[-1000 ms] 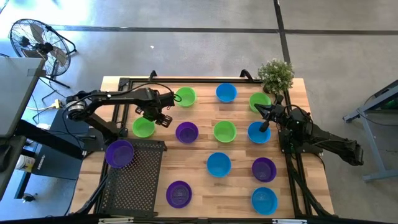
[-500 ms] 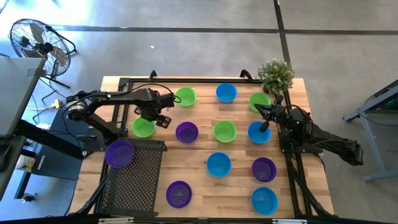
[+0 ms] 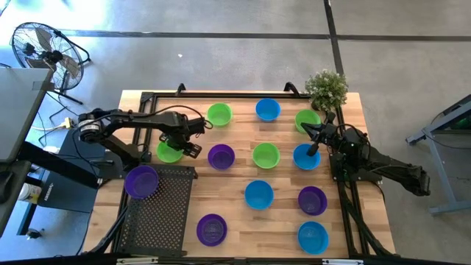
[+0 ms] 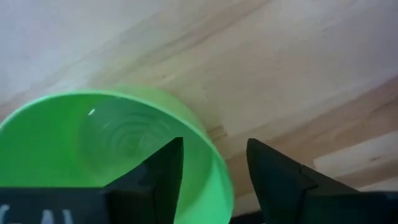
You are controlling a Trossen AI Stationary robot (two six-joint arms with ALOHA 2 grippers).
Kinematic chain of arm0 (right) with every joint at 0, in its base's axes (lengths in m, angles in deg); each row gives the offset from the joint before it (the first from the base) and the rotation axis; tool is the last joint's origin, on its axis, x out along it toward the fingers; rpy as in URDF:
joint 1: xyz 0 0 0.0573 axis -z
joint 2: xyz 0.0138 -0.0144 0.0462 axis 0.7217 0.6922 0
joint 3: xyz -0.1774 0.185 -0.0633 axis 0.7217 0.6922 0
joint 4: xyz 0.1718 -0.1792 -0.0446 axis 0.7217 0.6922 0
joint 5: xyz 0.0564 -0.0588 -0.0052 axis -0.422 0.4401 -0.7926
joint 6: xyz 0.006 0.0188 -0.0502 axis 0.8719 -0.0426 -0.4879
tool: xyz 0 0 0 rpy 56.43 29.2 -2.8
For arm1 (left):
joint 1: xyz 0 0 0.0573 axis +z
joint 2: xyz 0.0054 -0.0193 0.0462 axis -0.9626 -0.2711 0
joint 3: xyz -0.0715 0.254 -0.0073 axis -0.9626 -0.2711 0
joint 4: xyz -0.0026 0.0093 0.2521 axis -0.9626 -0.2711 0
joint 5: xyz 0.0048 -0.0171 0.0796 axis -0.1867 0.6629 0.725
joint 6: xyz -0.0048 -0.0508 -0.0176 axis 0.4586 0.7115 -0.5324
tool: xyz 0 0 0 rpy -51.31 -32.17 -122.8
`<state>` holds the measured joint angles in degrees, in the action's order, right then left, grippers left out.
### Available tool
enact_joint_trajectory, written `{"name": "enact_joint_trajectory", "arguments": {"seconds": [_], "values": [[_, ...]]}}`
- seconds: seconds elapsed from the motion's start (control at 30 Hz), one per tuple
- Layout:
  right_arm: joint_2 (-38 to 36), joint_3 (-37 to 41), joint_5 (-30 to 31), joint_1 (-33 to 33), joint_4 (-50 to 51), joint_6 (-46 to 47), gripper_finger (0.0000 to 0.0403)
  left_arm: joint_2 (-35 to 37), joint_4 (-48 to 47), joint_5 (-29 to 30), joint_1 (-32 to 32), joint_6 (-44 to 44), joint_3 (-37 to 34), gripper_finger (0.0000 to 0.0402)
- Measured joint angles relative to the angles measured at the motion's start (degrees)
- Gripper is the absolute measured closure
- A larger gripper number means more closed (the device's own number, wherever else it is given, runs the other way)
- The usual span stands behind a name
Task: Pick & Place Mini bowls
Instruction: Put the green bowl on the shelf
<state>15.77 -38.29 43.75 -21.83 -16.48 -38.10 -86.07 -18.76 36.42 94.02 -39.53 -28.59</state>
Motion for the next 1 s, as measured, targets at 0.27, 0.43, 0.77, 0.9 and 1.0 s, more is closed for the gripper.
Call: {"name": "enact_joint_trajectory", "arguments": {"seconds": [0.27, 0.43, 0.77, 0.9, 1.0], "values": [[0.0, 0.0, 0.0, 0.0, 0.0, 0.0, 0.0402, 0.0, -0.4, -0.3, 0.0, -1.5, 0.0, 0.0342], [0.0, 0.0, 0.0, 0.0, 0.0, 0.0, 0.0402, 0.0, -1.0, -0.8, 0.0, -3.9, 0.5, 0.0392], [0.0, 0.0, 0.0, 0.0, 0.0, 0.0, 0.0402, 1.0, -8.8, 3.9, -3.5, -8.4, 15.2, 0.0395], [0.0, 0.0, 0.0, 0.0, 0.0, 0.0, 0.0402, 0.9, -17.1, 7.3, -7.6, -9.1, 26.1, 0.0398], [0.0, 0.0, 0.0, 0.0, 0.0, 0.0, 0.0402, 0.9, -23.6, 9.2, -11.9, -9.6, 34.3, 0.0398]]}}
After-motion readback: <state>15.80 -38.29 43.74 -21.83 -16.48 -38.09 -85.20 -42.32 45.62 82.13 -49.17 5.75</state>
